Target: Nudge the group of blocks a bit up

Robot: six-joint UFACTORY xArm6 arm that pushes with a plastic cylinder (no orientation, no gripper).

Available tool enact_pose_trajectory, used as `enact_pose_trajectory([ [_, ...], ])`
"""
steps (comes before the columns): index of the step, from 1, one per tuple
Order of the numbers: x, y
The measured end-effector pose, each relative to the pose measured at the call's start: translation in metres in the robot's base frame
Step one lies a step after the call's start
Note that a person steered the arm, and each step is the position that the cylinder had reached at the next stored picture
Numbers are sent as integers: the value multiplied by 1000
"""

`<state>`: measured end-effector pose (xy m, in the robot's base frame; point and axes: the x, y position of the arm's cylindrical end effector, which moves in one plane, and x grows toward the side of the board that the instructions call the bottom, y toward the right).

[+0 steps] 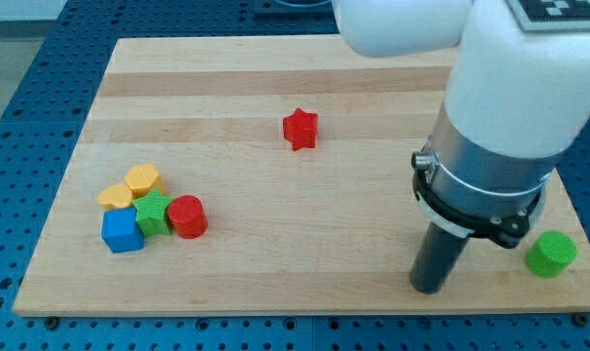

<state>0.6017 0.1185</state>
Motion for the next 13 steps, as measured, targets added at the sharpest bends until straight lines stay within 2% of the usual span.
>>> enact_pose_trajectory([
  [2,-40,12],
  [4,-43,67],
  [5,-43,69],
  [7,-60,13],
  [9,-88,36],
  [13,-78,72],
])
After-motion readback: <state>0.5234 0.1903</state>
